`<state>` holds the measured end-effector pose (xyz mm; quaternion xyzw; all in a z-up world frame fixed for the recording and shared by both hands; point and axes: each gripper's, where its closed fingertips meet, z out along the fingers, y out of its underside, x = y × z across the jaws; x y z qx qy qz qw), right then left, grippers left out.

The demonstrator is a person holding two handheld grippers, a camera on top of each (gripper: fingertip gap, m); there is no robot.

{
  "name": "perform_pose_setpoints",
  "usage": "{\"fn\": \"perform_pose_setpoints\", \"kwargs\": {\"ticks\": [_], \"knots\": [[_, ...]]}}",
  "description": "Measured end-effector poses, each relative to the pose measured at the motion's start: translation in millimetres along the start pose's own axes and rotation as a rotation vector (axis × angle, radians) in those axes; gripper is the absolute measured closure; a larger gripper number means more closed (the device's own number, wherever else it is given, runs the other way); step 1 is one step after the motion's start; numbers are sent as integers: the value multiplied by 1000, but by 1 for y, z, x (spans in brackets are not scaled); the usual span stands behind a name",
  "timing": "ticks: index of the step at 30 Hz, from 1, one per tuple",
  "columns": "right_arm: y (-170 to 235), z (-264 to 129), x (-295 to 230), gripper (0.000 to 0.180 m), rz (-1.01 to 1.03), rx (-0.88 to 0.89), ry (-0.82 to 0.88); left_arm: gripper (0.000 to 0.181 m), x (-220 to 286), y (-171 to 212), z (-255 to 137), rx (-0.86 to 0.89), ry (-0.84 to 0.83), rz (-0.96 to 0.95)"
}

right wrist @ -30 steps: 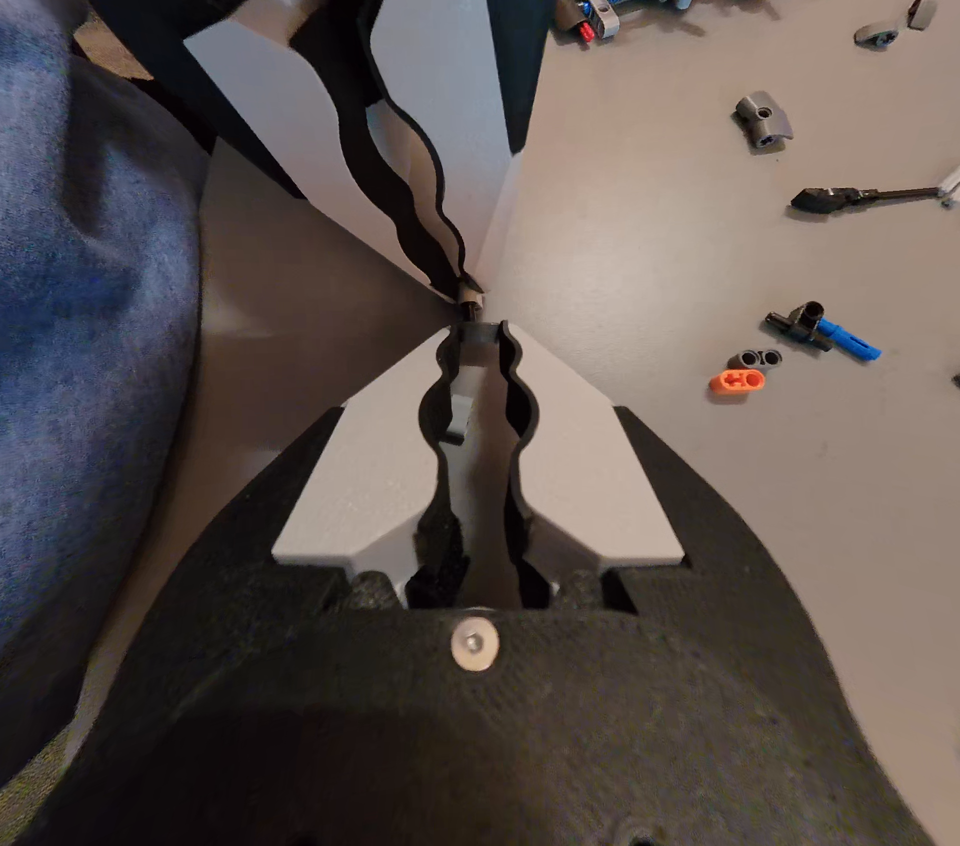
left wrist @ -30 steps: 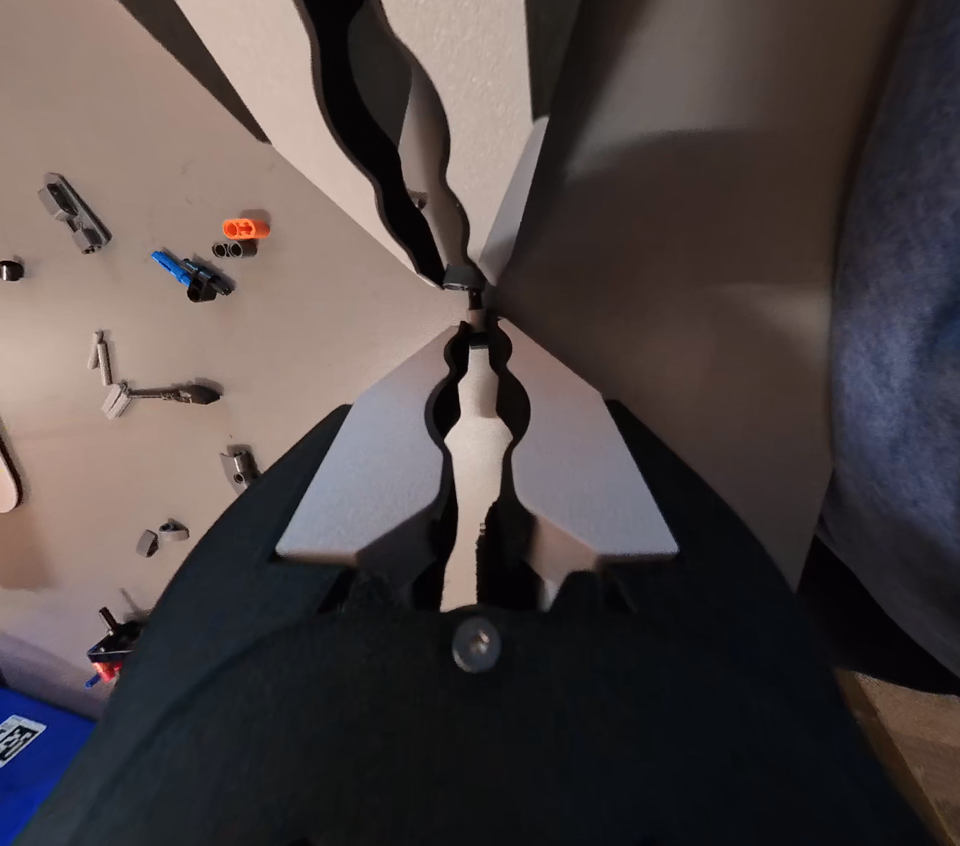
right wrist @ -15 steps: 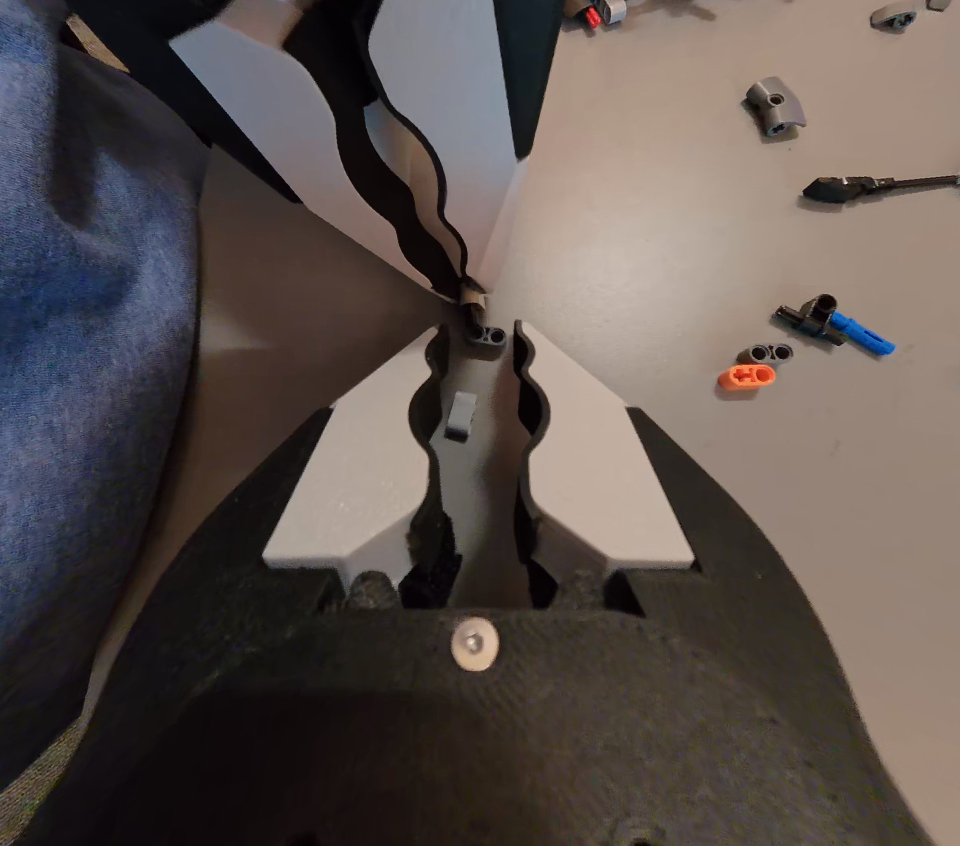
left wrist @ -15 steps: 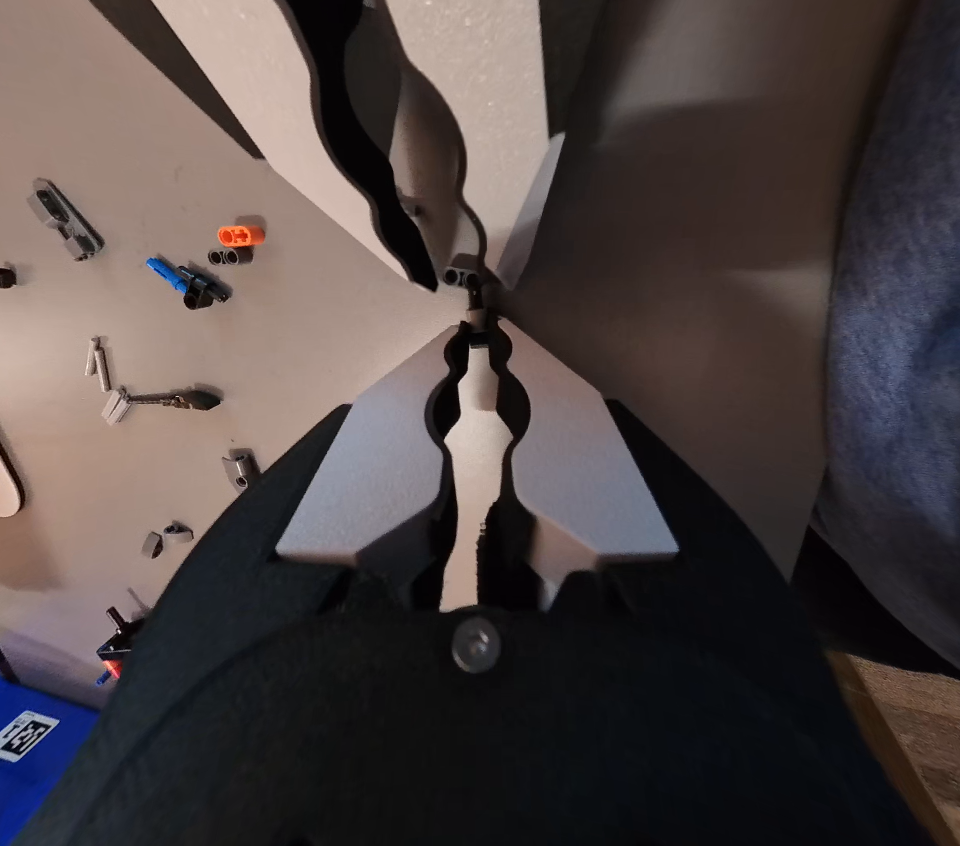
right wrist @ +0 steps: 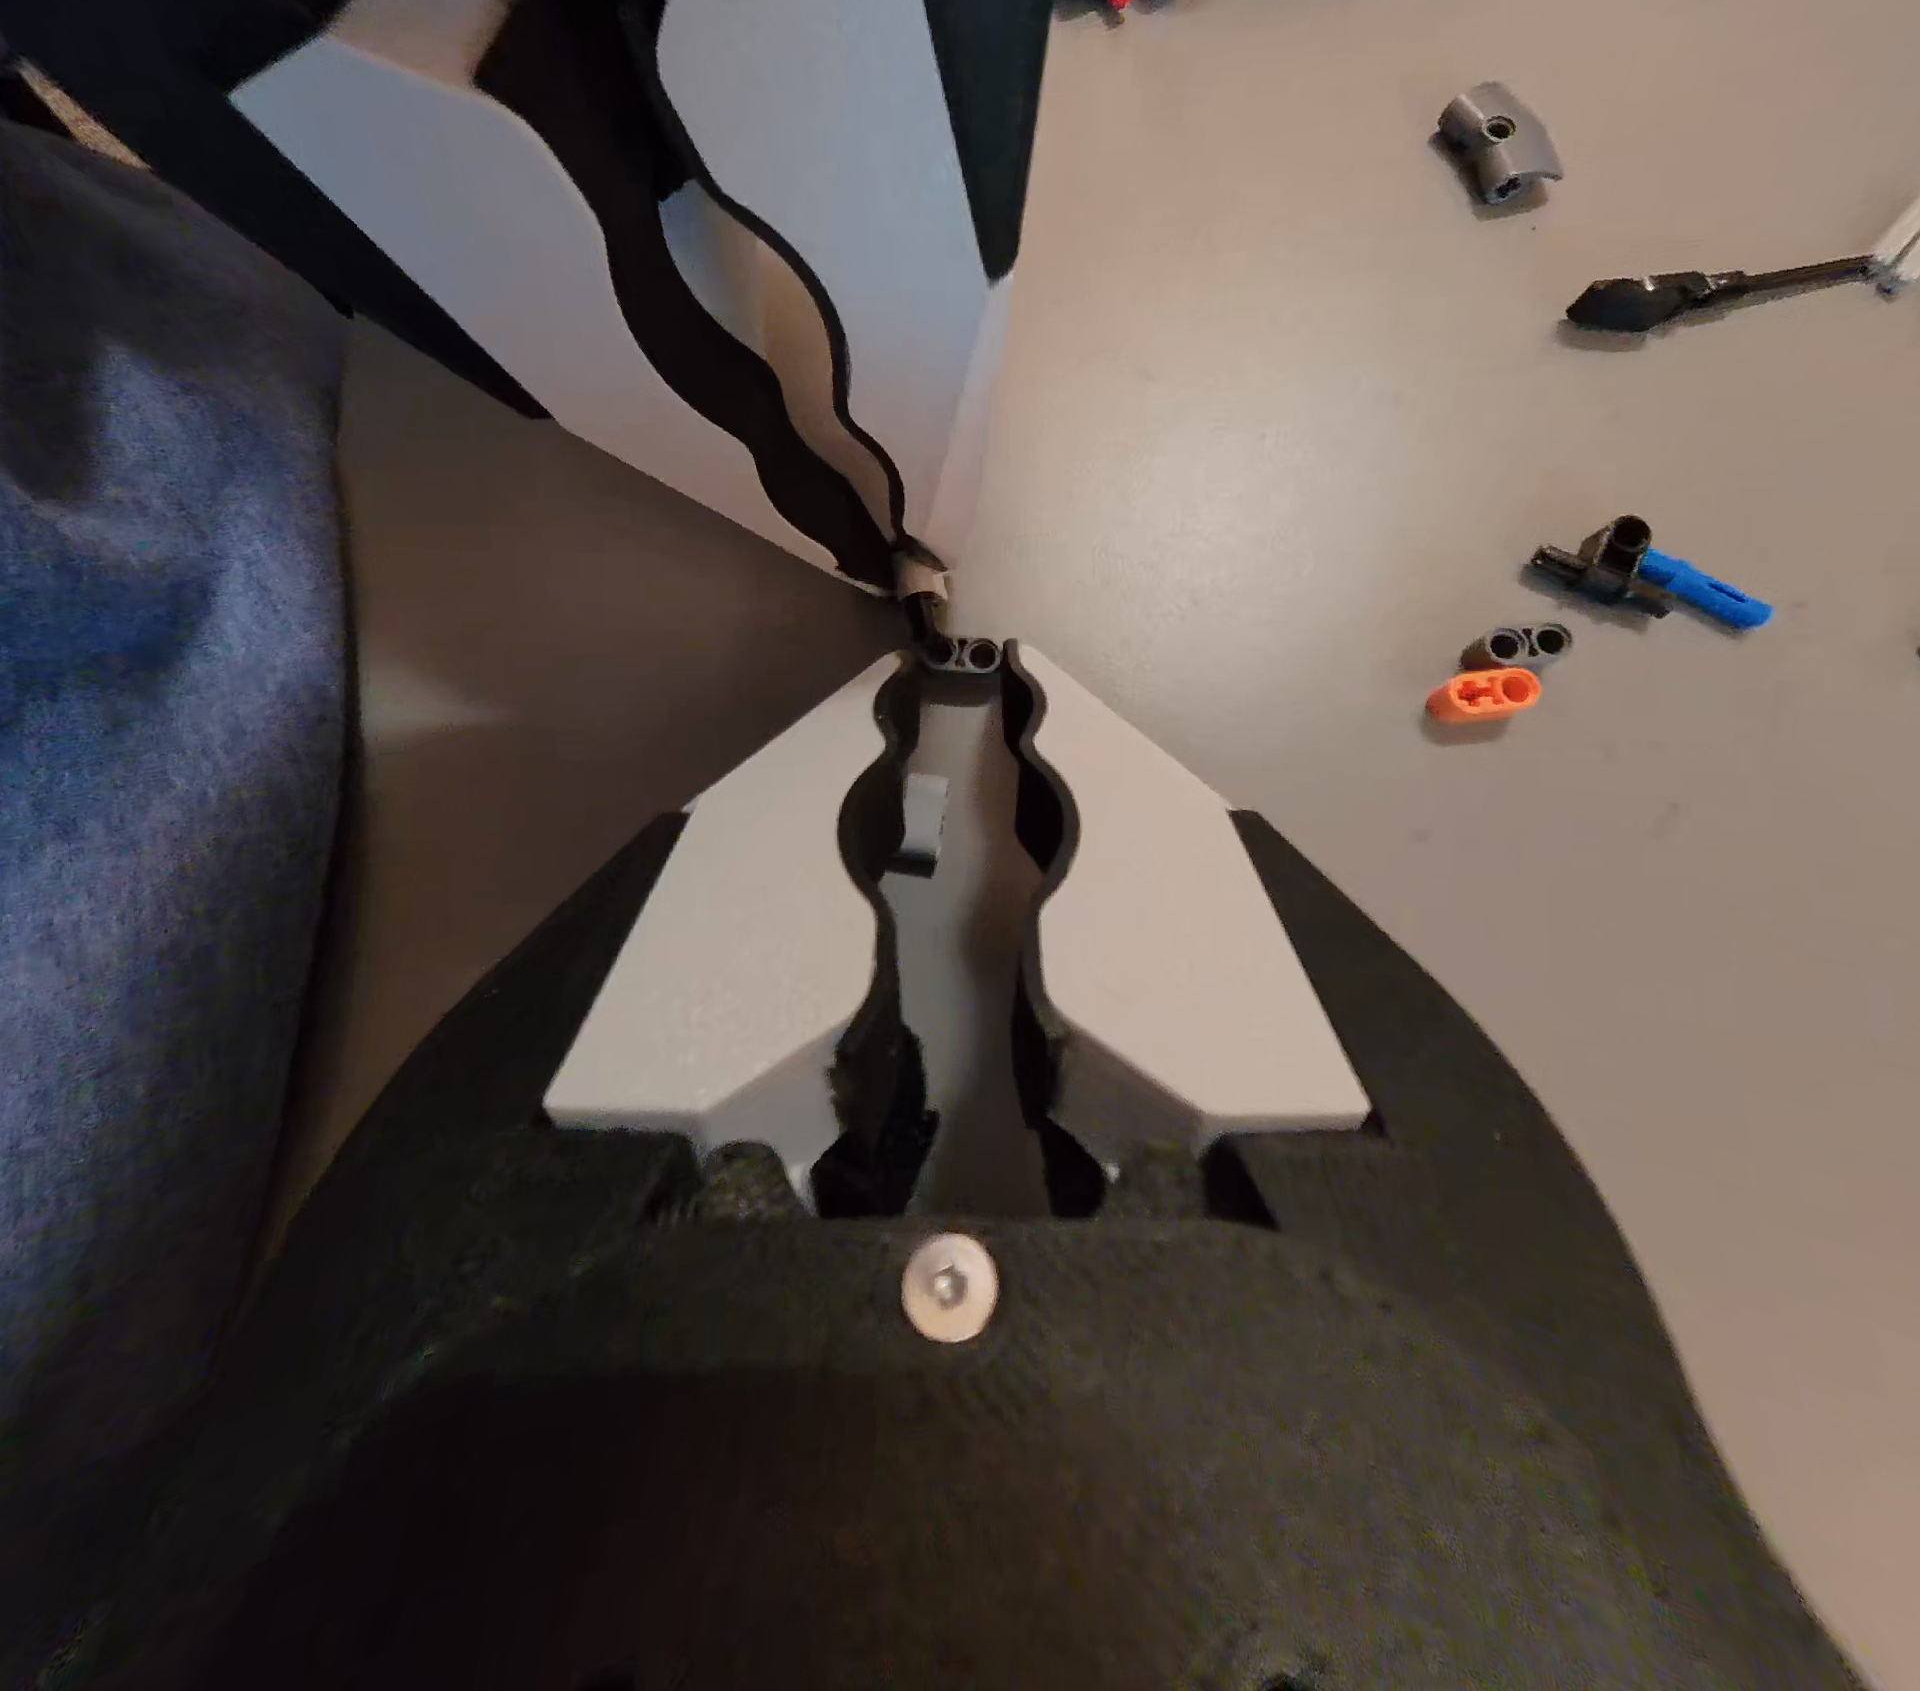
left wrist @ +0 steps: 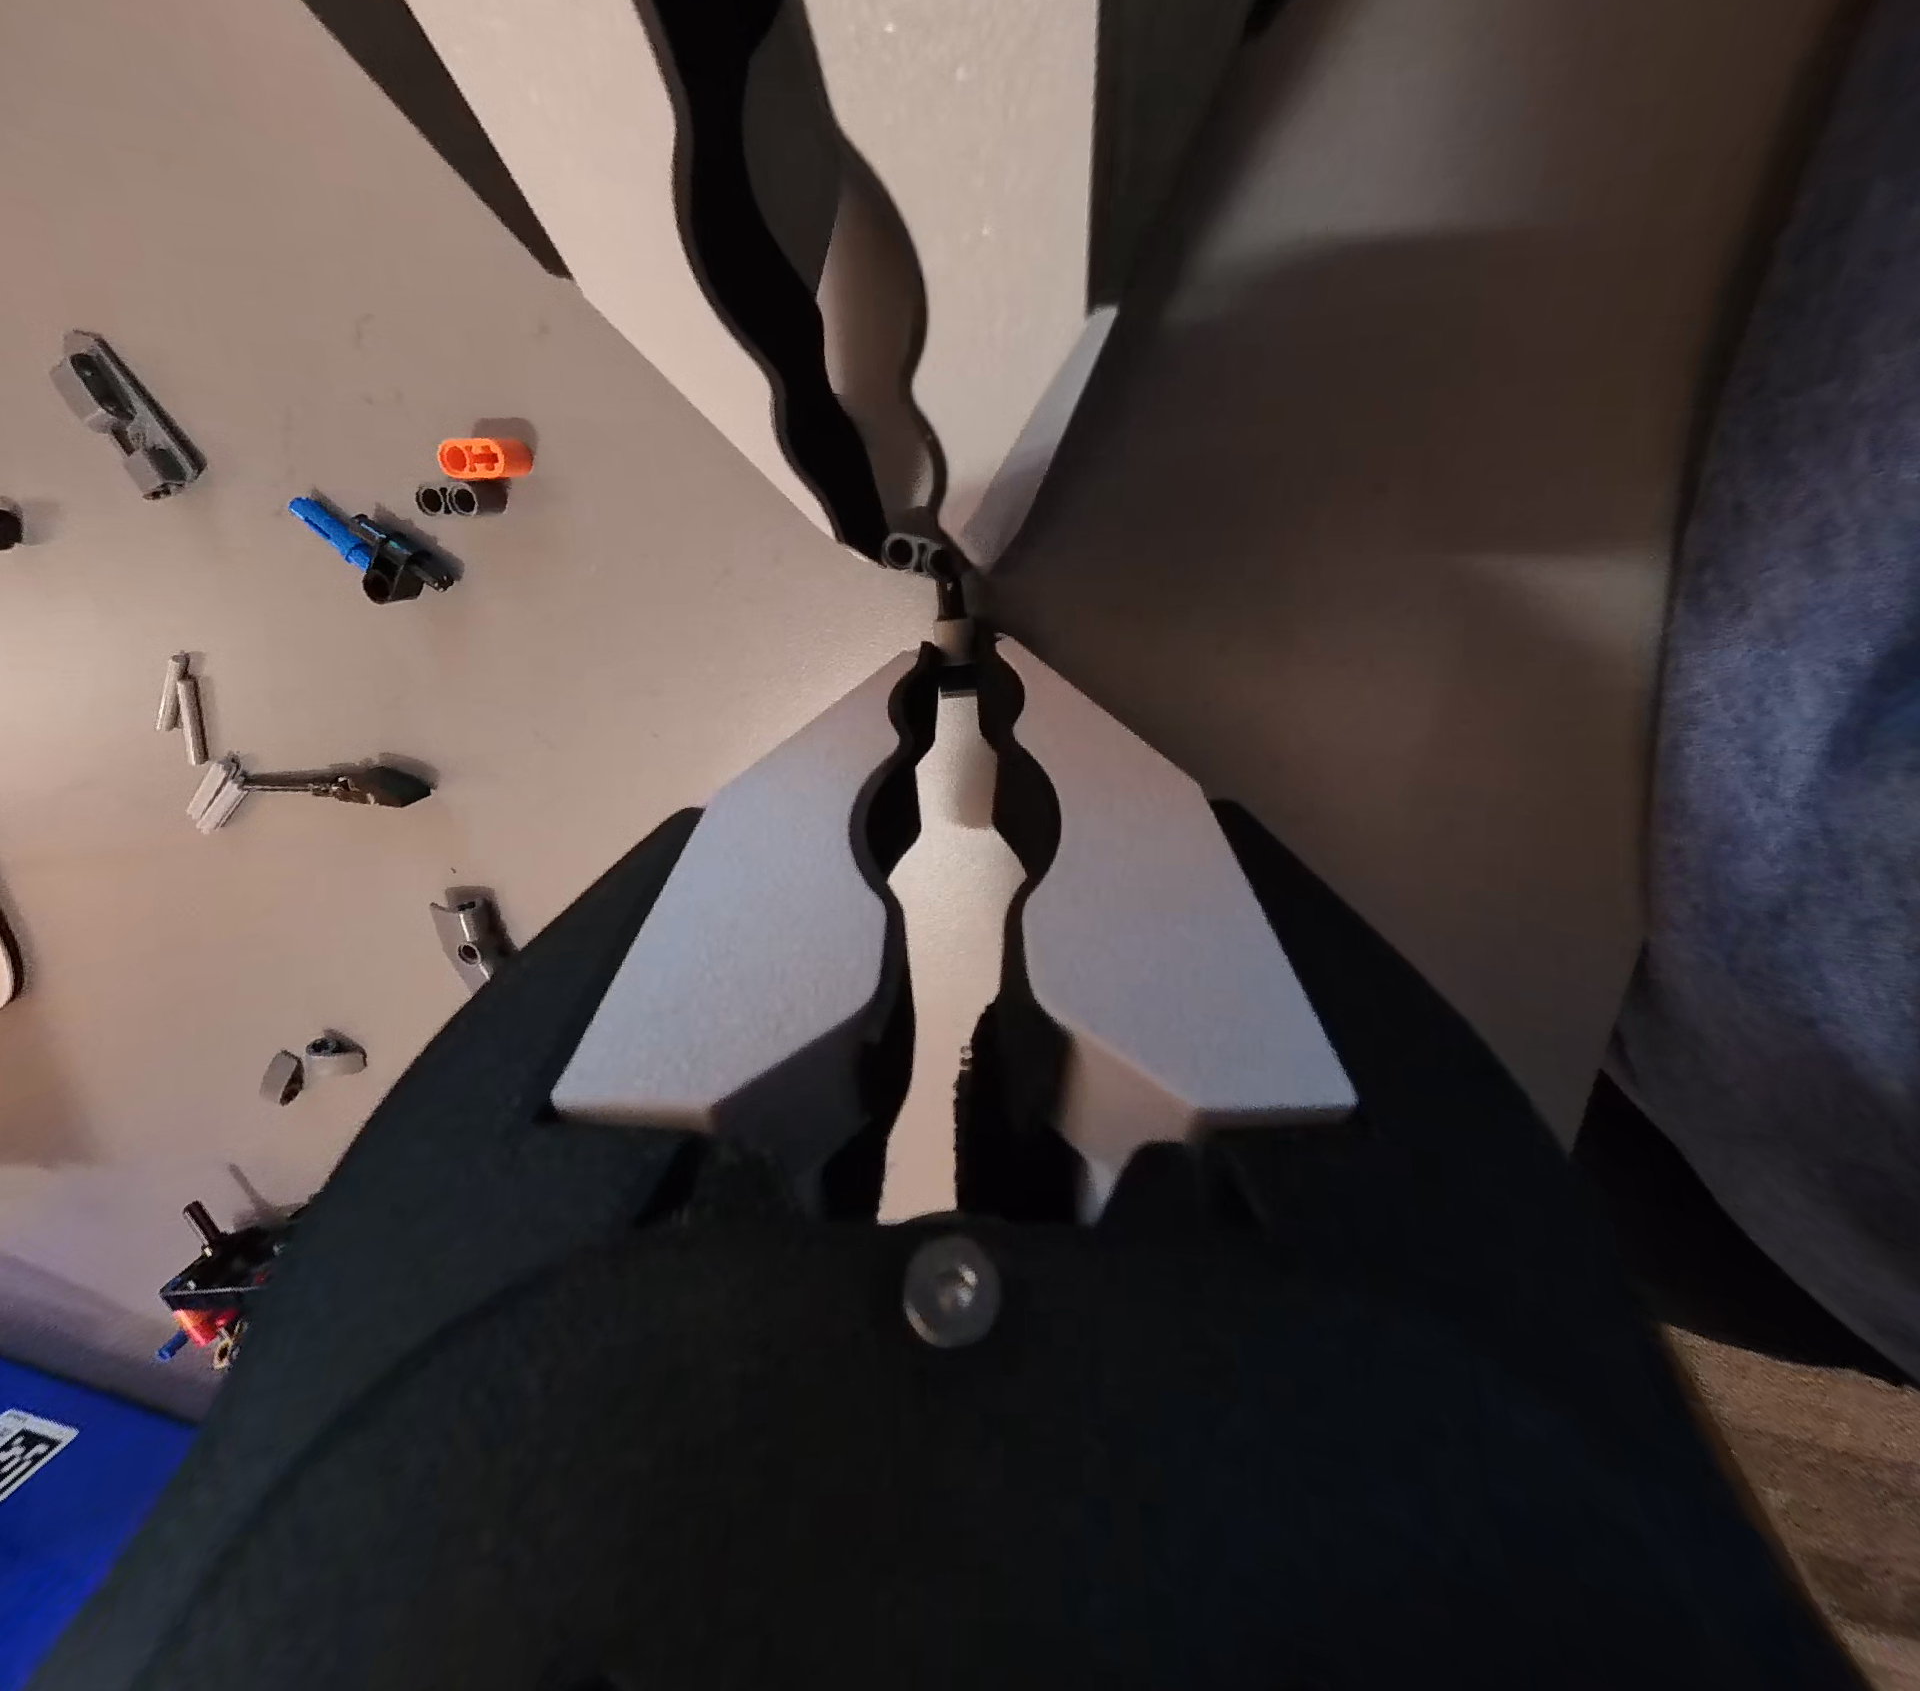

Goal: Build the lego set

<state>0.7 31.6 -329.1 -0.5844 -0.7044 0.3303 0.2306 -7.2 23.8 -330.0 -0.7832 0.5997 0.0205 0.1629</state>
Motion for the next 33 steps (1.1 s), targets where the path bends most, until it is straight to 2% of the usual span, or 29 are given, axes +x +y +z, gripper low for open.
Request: {"fn": "perform_pose_setpoints", "kwargs": {"ticks": [3, 8, 10, 14, 17, 19, 22, 23, 24, 27, 30, 33], "knots": [[0, 0, 0, 166, 0, 2, 6, 175, 0, 0, 0, 0, -2, -1], [-4, -10, 4, 153, 21, 48, 28, 175, 0, -1, -1, 33, 5, -30], [-11, -19, 3, 155, 27, 99, 28, 176, -4, -6, -5, 85, -17, -61], [-24, -36, 1, 160, 100, 192, 6, 176, -17, -26, -32, 350, -5, -240], [-36, -52, 1, 157, 181, 317, -22, 176, -21, -39, -50, 563, 58, -395], [-42, -61, 5, 153, 131, 360, 67, 176, -24, -47, -62, 701, 123, -517], [-53, -78, 6, 153, -60, 395, 280, 176, -30, -52, -74, 863, 241, -707], [-56, -80, 2, 154, -114, 388, 318, 176, -31, -53, -76, 904, 282, -763], [-56, -79, -5, 143, -162, 365, 317, 176, -32, -55, -80, 947, 327, -808], [-55, -75, -10, 141, -228, 313, 392, 176, -34, -58, -82, 988, 404, -889], [-56, -78, -6, 149, -259, 288, 477, 176, -29, -63, -80, 966, 423, -901], [-55, -81, -3, 166, -261, 273, 509, 176, -28, -65, -81, 986, 476, -952]]}}
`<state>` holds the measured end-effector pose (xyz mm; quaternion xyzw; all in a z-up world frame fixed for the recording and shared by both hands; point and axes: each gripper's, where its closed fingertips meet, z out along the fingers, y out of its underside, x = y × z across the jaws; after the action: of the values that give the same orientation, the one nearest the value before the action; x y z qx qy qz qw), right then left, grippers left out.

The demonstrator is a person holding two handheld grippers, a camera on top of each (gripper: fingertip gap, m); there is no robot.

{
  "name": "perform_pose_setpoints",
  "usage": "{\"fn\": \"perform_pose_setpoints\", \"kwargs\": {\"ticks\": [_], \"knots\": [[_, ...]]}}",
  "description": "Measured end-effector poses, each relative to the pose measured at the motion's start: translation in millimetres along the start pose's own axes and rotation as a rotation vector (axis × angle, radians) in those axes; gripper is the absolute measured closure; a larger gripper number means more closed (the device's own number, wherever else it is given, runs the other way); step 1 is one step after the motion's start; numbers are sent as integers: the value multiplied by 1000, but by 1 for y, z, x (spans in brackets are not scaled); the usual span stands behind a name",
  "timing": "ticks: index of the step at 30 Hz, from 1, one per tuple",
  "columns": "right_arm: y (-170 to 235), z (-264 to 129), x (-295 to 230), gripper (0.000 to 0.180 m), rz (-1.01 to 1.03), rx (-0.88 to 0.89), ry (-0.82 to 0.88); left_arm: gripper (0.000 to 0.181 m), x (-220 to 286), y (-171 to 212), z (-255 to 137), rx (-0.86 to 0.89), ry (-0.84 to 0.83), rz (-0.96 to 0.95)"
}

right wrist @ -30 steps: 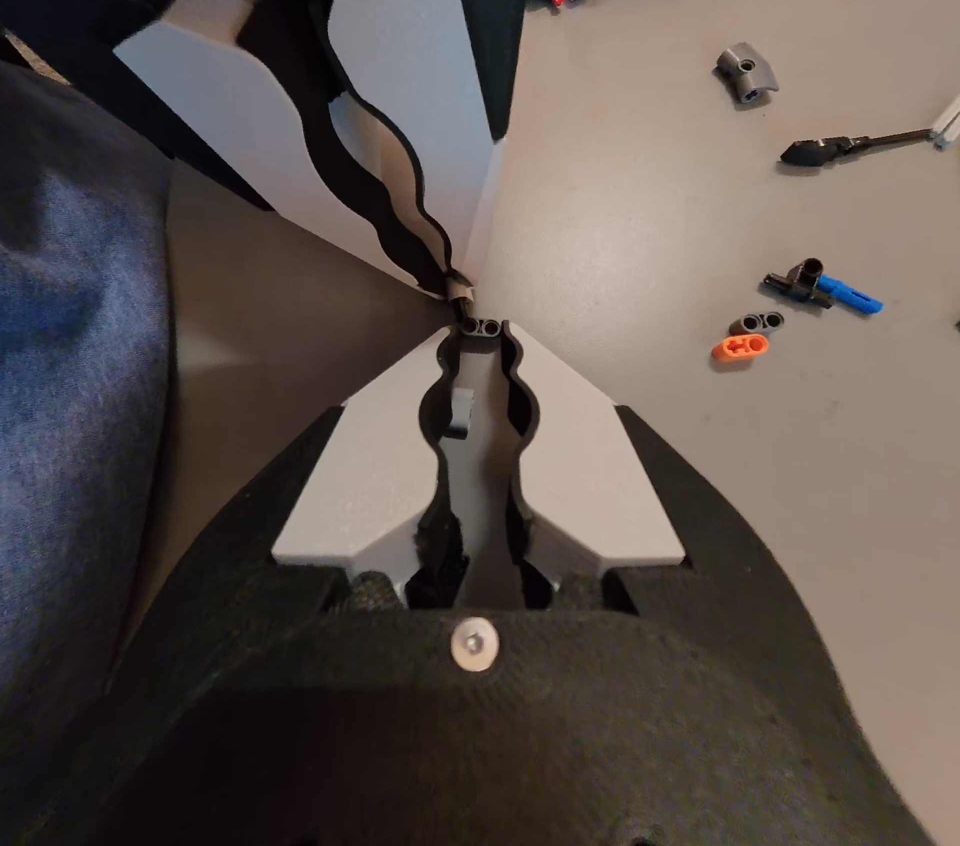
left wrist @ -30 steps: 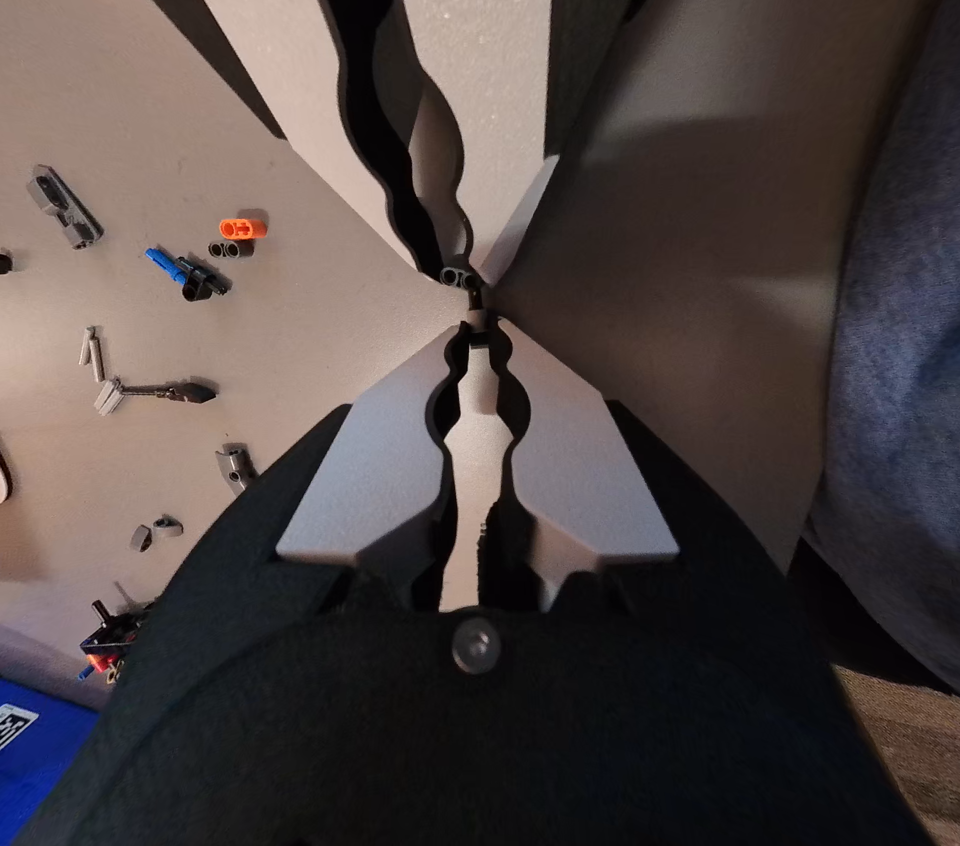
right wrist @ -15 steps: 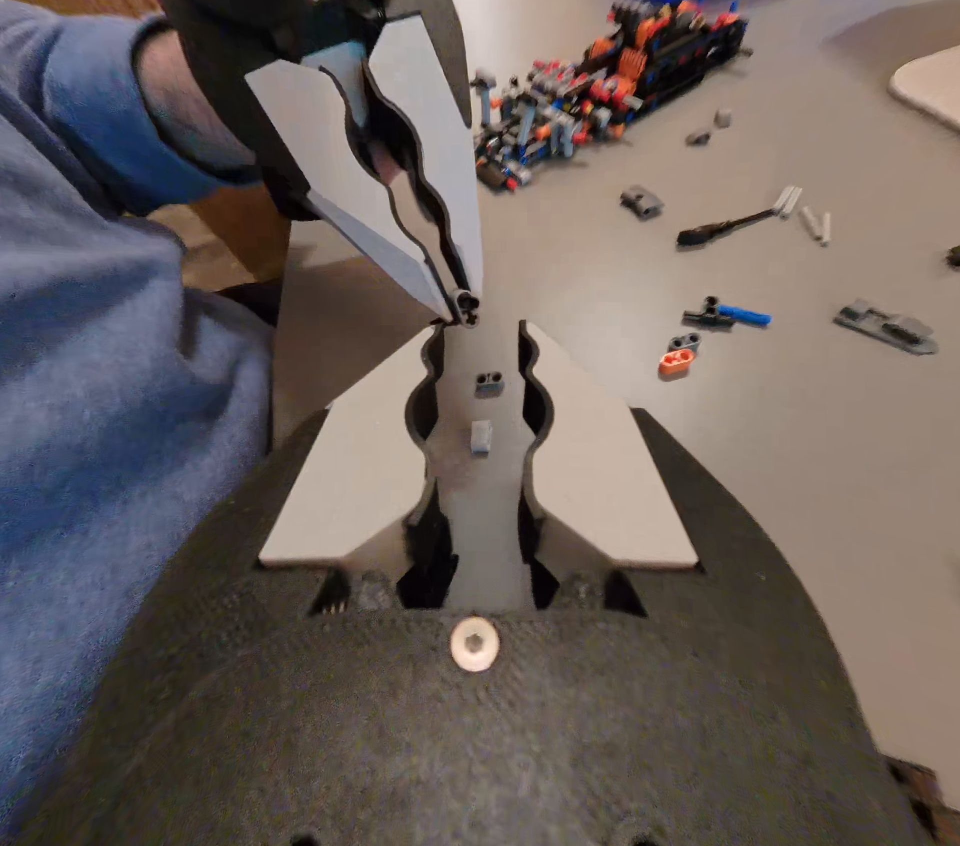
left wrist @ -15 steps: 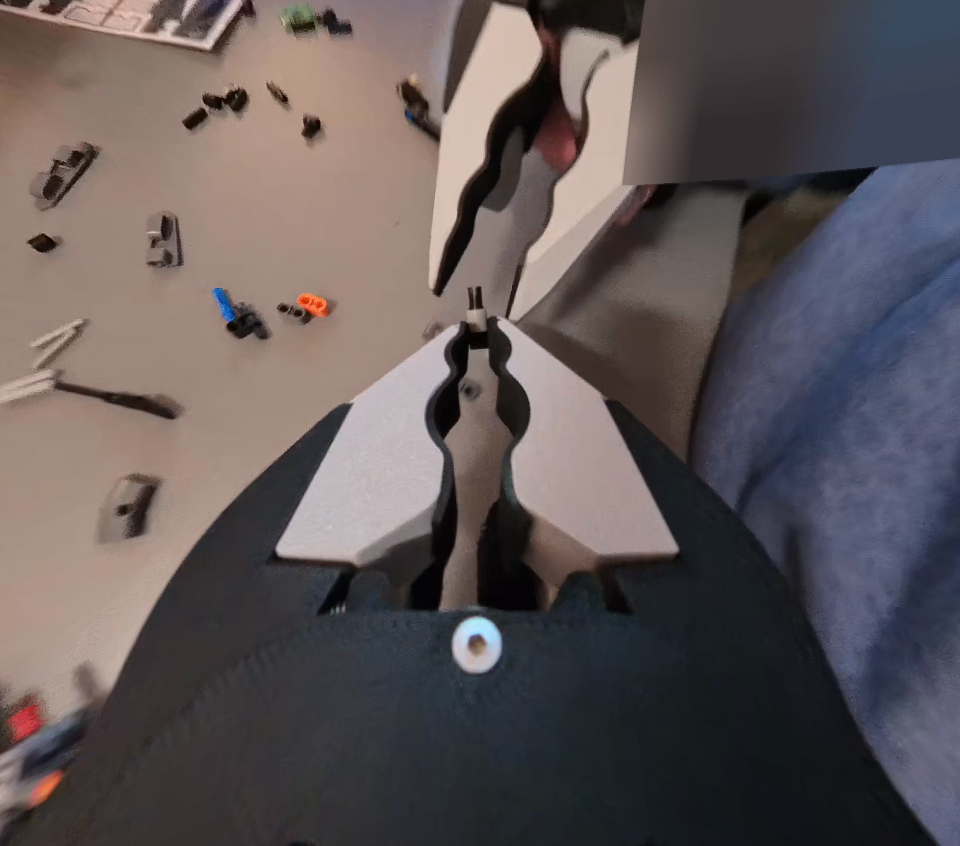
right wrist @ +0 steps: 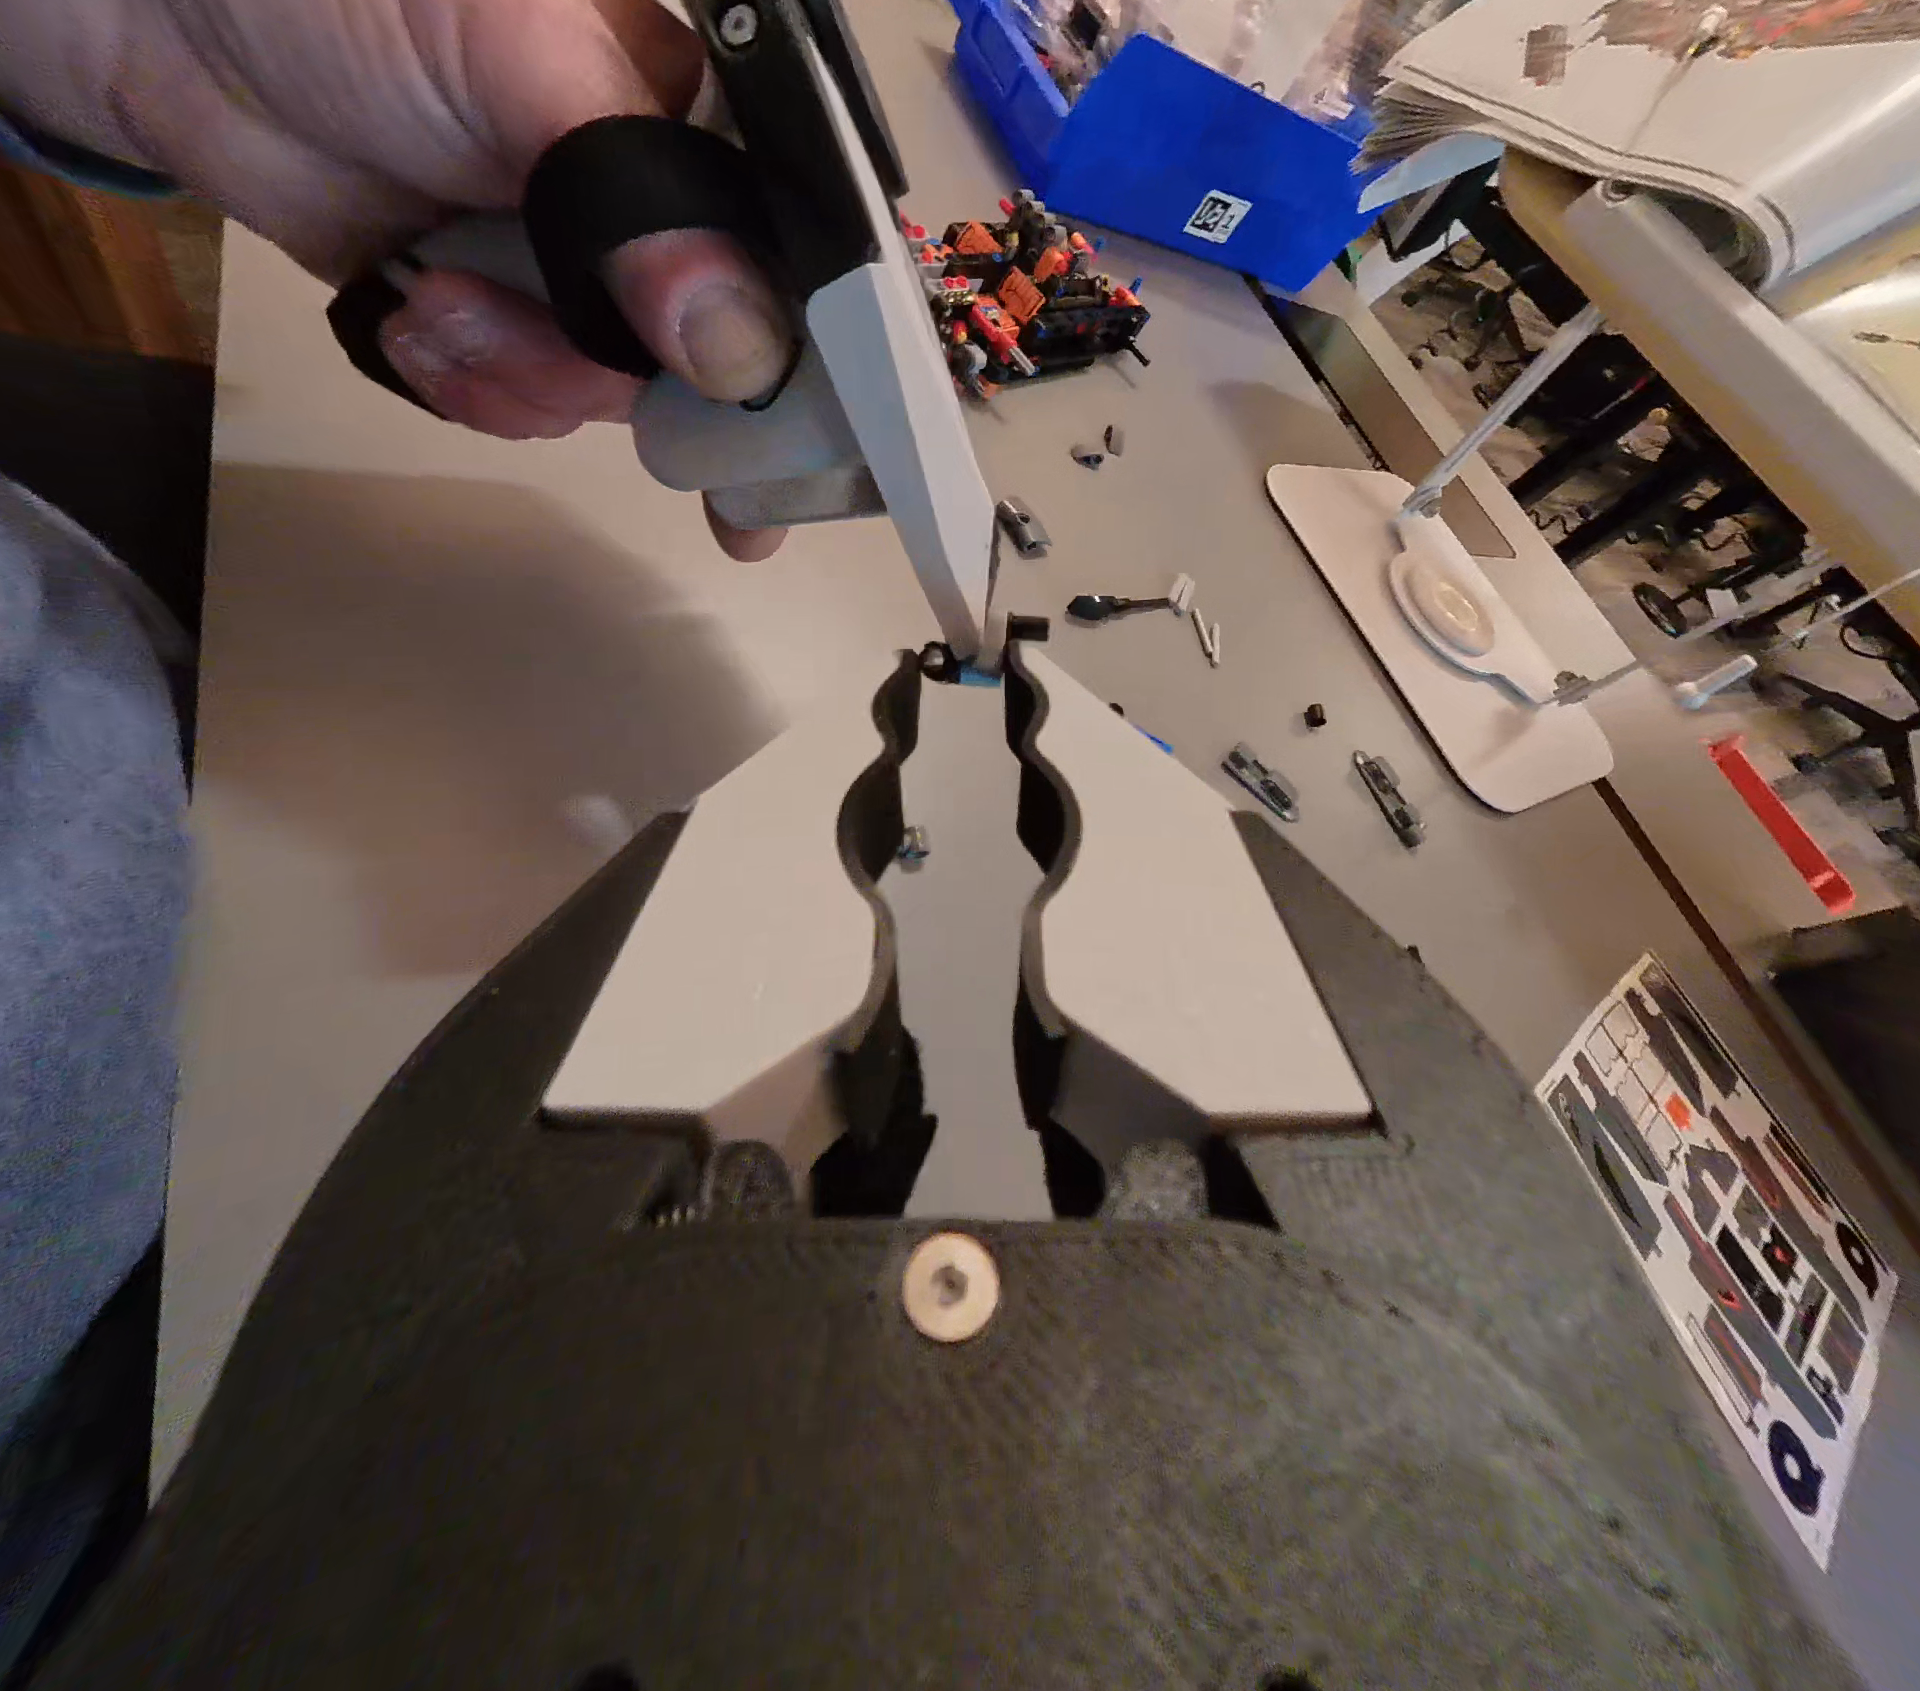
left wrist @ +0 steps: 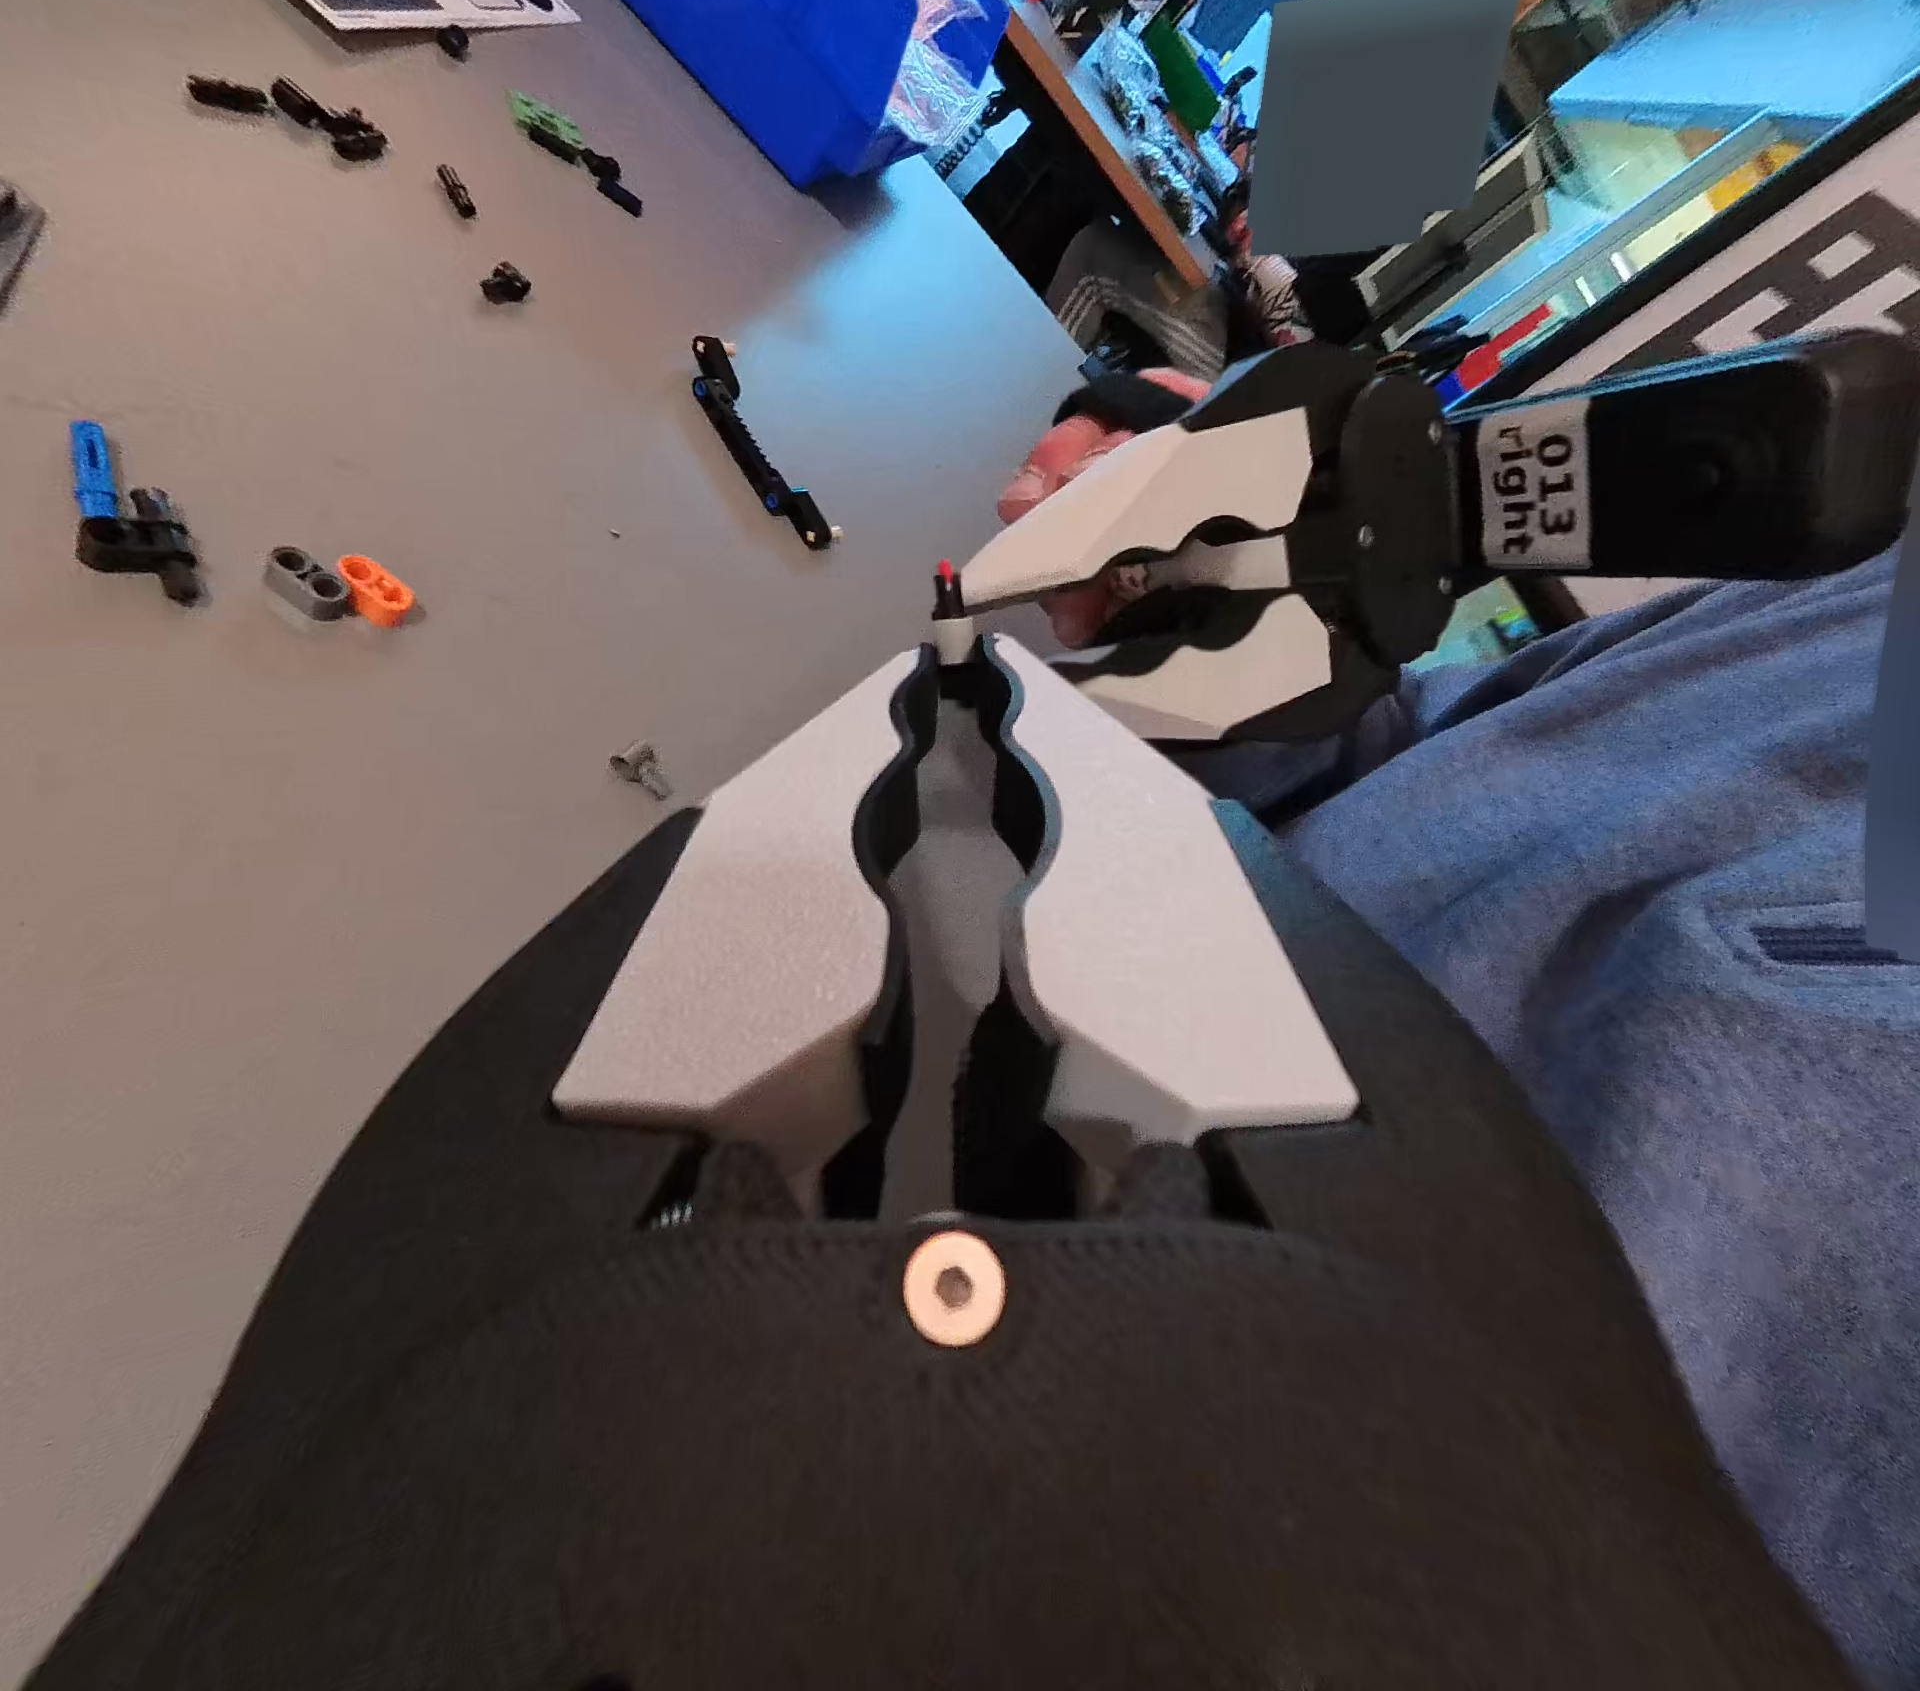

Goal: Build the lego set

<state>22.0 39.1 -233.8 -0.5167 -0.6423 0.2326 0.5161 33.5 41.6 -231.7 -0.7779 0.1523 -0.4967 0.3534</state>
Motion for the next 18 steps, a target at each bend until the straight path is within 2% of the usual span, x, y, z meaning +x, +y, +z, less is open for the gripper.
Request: {"fn": "perform_pose_setpoints", "kwargs": {"ticks": [3, 5, 9, 13, 18], "knots": [[-2, -3, -1, 167, -2, 7, -6, 176, 4, 0, 0, 22, 35, -58], [-1, -4, -2, 166, 49, 13, -44, 176, 4, 1, 1, 28, 13, -30], [-7, -9, -4, 166, 303, 111, -195, 165, 11, -4, -7, 60, 8, 70], [-8, -15, -10, 167, 603, 165, -472, 164, 19, -8, -18, 5, -107, 425], [-8, -18, -16, 166, 763, 157, -719, 165, 15, 8, -10, -232, -219, 905]]}}
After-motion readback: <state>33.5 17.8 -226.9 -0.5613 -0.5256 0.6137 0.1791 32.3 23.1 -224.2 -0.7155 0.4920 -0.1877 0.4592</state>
